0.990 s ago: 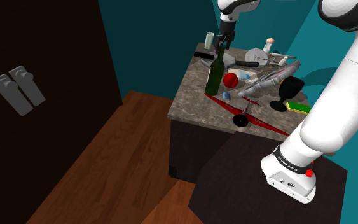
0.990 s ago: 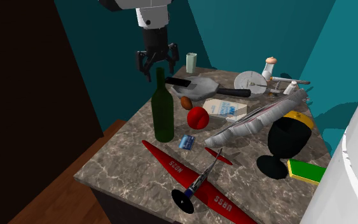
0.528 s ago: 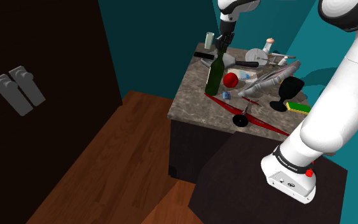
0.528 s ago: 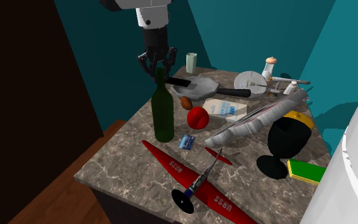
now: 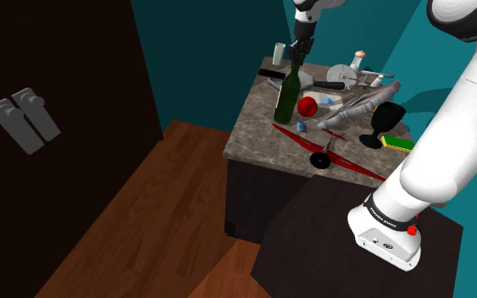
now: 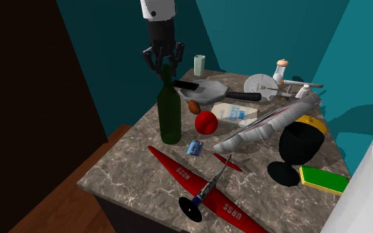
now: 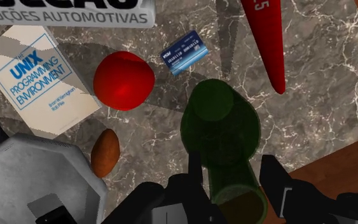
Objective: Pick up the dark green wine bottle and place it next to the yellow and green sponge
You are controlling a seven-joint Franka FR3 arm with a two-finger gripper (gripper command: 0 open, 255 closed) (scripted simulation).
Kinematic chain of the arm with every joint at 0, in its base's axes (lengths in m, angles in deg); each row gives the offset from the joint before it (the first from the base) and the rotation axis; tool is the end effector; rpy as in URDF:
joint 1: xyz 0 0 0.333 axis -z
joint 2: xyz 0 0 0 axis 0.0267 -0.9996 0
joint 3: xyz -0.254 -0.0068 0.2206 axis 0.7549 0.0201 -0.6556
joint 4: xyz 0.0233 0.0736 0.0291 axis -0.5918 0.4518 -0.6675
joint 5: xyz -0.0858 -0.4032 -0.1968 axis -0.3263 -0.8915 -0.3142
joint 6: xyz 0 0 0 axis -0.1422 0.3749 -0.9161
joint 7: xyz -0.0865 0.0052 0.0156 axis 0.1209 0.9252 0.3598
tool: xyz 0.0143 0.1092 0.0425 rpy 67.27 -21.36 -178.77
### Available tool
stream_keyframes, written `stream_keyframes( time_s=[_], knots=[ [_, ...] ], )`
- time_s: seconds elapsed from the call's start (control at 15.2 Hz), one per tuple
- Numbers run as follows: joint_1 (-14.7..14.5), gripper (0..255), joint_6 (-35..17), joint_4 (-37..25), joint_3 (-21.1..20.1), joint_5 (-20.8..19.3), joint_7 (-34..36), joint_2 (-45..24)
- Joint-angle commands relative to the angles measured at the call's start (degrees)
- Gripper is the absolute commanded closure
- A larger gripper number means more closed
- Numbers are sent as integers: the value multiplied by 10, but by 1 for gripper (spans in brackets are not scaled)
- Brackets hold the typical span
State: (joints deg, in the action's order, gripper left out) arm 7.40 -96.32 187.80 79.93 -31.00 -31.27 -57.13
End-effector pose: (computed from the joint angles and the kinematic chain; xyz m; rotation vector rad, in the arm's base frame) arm 0.6127 -0.2615 0.4697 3.0876 -0.1079 -0.0401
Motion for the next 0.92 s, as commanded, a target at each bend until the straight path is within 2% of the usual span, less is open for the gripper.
stream_keyframes(
  time_s=[0.0, 0.86],
  knots=[
    [0, 255, 14, -14, 0, 0, 0, 0],
    [1, 255, 112, -111, 1, 0, -4, 1]
  ],
)
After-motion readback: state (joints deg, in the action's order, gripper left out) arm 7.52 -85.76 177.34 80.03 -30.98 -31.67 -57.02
